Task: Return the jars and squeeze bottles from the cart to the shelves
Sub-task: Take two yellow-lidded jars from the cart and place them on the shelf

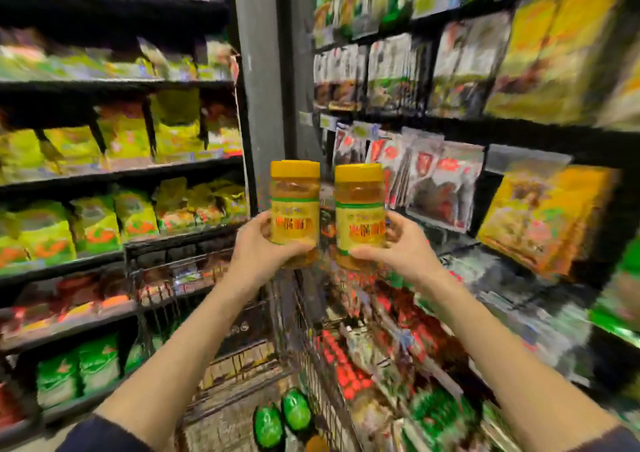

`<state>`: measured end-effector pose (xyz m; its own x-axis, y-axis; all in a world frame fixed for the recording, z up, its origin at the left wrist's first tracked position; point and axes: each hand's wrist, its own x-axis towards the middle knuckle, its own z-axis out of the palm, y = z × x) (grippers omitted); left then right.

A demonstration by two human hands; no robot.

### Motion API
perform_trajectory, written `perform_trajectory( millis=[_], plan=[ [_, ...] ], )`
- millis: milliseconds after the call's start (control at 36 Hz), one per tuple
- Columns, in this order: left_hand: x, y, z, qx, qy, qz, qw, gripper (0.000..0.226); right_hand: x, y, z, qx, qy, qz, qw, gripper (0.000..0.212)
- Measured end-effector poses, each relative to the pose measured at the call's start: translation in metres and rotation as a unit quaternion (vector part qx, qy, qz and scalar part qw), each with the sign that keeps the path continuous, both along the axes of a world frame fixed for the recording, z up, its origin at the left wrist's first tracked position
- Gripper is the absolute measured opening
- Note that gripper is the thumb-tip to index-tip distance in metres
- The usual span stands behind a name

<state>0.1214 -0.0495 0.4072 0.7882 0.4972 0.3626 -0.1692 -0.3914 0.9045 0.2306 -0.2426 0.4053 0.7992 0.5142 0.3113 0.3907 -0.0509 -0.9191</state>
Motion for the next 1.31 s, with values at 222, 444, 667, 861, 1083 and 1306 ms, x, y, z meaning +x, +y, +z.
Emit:
perform_trajectory(
  millis=[222,444,667,861,1083,1306],
  plan=[
    [-0.005,-0.064,0.026,0.000,-0.042,-0.159,0.986,0.044,-0.068,-0.084,0.025,0.026,-0.006,-0.155,0.988,0.063],
    [-0.017,-0.174,0.039,-0.006,-0.036,-0.340,0.940,0.053,-0.158,-0.194,0.035,0.007,-0.035,-0.341,0.939,0.084],
    [-0.056,-0.318,0.042,-0.020,-0.037,-0.501,0.865,0.057,-0.277,-0.314,0.042,0.017,-0.051,-0.510,0.859,0.069],
    [-0.124,-0.457,0.042,-0.022,-0.052,-0.616,0.785,0.052,-0.393,-0.418,0.044,-0.007,-0.071,-0.636,0.768,0.076],
    [-0.227,-0.618,0.043,-0.039,-0.058,-0.703,0.707,0.050,-0.527,-0.530,0.048,-0.050,-0.073,-0.720,0.688,0.078],
    [-0.318,-0.740,0.044,-0.056,-0.032,-0.764,0.642,0.063,-0.640,-0.612,0.056,-0.061,-0.077,-0.784,0.613,0.066]
  ],
)
